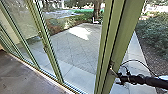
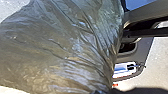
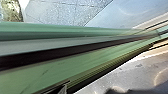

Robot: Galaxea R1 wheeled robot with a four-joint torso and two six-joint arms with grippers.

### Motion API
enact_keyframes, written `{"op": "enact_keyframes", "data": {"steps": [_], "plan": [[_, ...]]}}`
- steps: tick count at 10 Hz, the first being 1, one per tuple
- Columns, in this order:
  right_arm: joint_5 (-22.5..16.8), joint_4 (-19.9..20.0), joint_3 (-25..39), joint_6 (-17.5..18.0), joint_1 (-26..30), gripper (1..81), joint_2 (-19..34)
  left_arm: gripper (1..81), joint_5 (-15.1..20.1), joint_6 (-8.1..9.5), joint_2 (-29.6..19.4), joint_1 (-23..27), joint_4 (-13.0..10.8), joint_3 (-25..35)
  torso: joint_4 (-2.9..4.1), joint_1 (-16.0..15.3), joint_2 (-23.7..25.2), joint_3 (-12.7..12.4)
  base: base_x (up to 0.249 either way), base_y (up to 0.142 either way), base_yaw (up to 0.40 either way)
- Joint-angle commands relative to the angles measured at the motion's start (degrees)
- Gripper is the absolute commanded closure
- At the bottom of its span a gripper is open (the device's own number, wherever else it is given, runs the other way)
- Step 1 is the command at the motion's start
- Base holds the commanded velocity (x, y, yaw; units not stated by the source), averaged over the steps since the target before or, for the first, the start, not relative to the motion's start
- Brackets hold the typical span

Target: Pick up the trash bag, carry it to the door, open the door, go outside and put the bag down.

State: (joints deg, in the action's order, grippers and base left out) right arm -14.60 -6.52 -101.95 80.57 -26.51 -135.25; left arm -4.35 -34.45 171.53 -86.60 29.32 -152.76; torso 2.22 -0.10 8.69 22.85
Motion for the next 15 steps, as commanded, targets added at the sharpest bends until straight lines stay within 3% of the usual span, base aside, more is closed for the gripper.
{"op": "enact_keyframes", "data": {"steps": [1, 15], "plan": [[-8.42, 0.90, -4.65, 3.72, 8.71, 1.0, 0.84, 81.1, 4.53, -0.18, -0.40, 0.51, -0.05, 0.18, 0.00, 0.00, 0.00, 0.00, 0.098, 0.000, 0.000], [-9.65, -1.39, -0.52, 3.54, 15.21, 1.0, 9.18, 81.1, 4.53, -0.09, -0.48, 0.33, 0.12, 0.18, 0.00, -0.24, -0.22, 0.19, 0.089, 0.000, 0.000]]}}
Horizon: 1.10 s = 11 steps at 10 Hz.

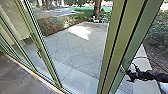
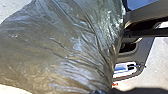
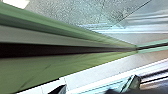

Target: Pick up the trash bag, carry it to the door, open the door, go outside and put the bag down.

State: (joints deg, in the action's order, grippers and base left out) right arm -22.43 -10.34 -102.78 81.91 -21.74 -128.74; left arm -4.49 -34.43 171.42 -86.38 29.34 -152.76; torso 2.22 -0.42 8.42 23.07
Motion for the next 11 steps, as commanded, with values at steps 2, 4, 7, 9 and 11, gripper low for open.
{"op": "enact_keyframes", "data": {"steps": [2, 4, 7, 9, 11], "plan": [[-3.32, 0.85, 1.88, 1.68, 12.88, 1.0, 4.69, 81.1, 4.66, -0.11, -0.46, 0.11, 0.10, 0.18, 0.00, -0.02, -0.05, 0.02, 0.000, 0.000, 0.000], [-6.74, -1.69, 4.60, 0.80, 16.40, 1.0, 7.67, 81.1, 4.66, -0.11, -0.46, 0.03, -0.08, 0.18, 0.00, -0.05, -0.06, 0.05, 0.000, 0.000, 0.000], [-10.62, -2.58, 5.67, -2.81, 20.36, 1.0, 9.88, 81.1, 4.75, -0.11, -0.38, 0.03, -0.16, 0.18, 0.00, -0.06, -0.09, 0.06, 0.000, 0.000, 0.000], [-13.25, -2.85, 5.41, -6.23, 22.64, 1.0, 10.41, 81.1, 4.75, -0.20, -0.29, 0.03, -0.16, 0.18, 0.00, -0.06, -0.09, 0.06, 0.000, 0.000, 0.000], [-14.66, -3.29, 5.23, -8.43, 24.31, 1.0, 11.03, 81.1, 4.75, -0.20, -0.29, -0.06, -0.16, 0.18, 0.00, -0.06, -0.09, 0.09, 0.000, 0.000, 0.000]]}}
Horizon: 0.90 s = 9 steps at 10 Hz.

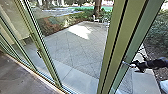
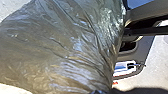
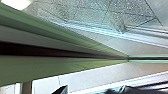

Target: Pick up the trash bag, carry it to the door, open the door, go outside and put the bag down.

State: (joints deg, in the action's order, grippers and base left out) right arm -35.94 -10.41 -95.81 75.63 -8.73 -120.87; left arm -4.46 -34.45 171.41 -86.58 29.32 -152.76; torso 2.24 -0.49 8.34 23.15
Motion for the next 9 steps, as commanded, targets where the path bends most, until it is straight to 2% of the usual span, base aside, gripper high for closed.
{"op": "enact_keyframes", "data": {"steps": [1, 4, 5, 6, 9], "plan": [[-2.03, -3.56, -2.18, -3.21, 12.10, 1.0, 3.15, 81.1, 4.73, -0.18, -0.19, 0.14, -0.23, 0.18, 0.00, 0.00, 0.00, 0.00, 0.000, 0.000, 0.000], [-6.42, -6.82, -1.57, -5.49, 15.62, 1.0, 2.97, 81.1, 4.73, -0.18, -0.19, 0.05, -0.14, 0.18, 0.00, -0.02, -0.02, -2.13, 0.000, 0.000, 0.000], [-8.17, -7.60, -0.96, -7.67, 16.84, 1.0, 2.89, 81.1, 4.73, -0.18, -0.19, 0.05, -0.14, 0.18, 0.00, -0.02, -0.02, -1.29, 0.000, 0.000, 0.000], [-10.18, -8.65, -0.60, -10.30, 17.98, 1.0, 2.89, 81.1, 4.73, -0.18, -0.19, 0.05, -0.14, 0.18, 0.00, 0.00, -0.02, -1.48, 0.000, 0.000, 0.000], [-18.03, -15.08, 0.19, -18.94, 20.97, 1.0, 2.97, 81.1, 4.73, -0.18, -0.10, 0.05, -0.05, 0.18, 0.00, 0.00, -0.02, -1.48, 0.000, 0.000, 0.000]]}}
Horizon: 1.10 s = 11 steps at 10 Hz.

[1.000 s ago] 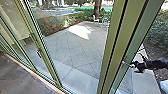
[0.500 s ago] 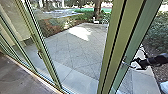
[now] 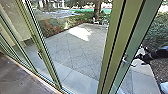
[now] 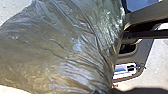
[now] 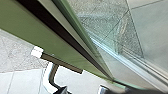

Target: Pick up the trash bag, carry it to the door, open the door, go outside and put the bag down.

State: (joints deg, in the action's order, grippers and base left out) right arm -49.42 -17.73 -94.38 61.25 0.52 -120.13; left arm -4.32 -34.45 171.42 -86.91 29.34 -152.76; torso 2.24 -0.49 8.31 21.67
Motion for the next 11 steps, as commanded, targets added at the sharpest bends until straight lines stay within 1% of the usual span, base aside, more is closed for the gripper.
{"op": "enact_keyframes", "data": {"steps": [1, 2, 3, 4, 5, 6, 7, 8, 9, 10, 11], "plan": [[-7.97, -10.66, -0.27, -7.81, 12.78, 1.0, 1.97, 81.1, 4.49, -0.18, -0.11, 0.29, -0.08, 0.18, 0.00, 0.00, 0.00, 0.00, 0.000, 0.000, 0.000], [-11.22, -15.32, 1.23, -10.97, 13.92, 1.0, 1.88, 81.1, 4.58, -0.09, -0.11, 0.37, 0.01, 0.18, 0.00, 0.00, 0.00, 0.00, 0.000, 0.000, 0.000], [-14.71, -18.73, 2.10, -13.41, 14.97, 1.0, 1.88, 81.1, 4.58, -0.09, -0.20, 0.37, 0.10, 0.18, 0.00, 0.00, 0.00, 0.00, 0.000, 0.000, 0.000], [-16.49, -20.94, 2.54, -16.58, 15.59, 1.0, 2.05, 81.1, 4.49, -0.09, -0.20, 0.37, 0.10, 0.18, 0.00, 0.00, 0.00, 0.00, 0.000, 0.000, 0.000], [-17.73, -22.70, 2.98, -18.62, 15.51, 1.0, 2.06, 81.1, 4.49, 0.00, -0.02, 0.37, 0.10, 0.18, 0.00, -0.02, 0.00, 0.00, 0.000, 0.000, 0.000], [-18.95, -26.02, 3.60, -19.76, 15.16, 1.0, 2.14, 81.1, 4.58, 0.00, 0.23, 0.37, 0.10, 0.18, -1.98, -0.02, 0.00, -2.37, 0.000, 0.000, 0.000], [-19.84, -27.71, 3.78, -20.11, 15.07, 1.0, 2.40, 81.1, 4.58, 0.00, 0.15, 0.37, 0.10, 0.18, -2.32, -0.02, 0.00, -2.90, 0.000, 0.000, 0.000], [-19.84, -28.50, 3.69, -21.77, 15.07, 1.0, 3.02, 81.1, 4.58, 0.00, 0.15, 0.37, 0.10, 0.18, -2.87, -0.07, -0.02, -3.82, 0.000, 0.000, 0.000], [-19.75, -29.20, 3.60, -23.27, 15.07, 1.0, 3.72, 81.1, 4.58, 0.00, 0.15, 0.37, 0.10, 0.18, -1.44, -0.07, -0.02, -2.12, 0.000, 0.000, 0.000], [-19.66, -30.78, 3.69, -23.89, 14.89, 1.0, 4.16, 81.1, 4.58, 0.00, 0.33, 0.37, 0.10, 0.18, -2.35, -0.05, -0.02, -2.84, 0.000, 0.000, 0.000], [-19.66, -32.36, 3.51, -24.33, 14.54, 1.0, 4.42, 81.1, 4.58, 0.00, 0.33, 0.37, 0.10, 0.18, -2.71, 0.00, 0.00, -3.19, 0.000, 0.000, 0.000]]}}
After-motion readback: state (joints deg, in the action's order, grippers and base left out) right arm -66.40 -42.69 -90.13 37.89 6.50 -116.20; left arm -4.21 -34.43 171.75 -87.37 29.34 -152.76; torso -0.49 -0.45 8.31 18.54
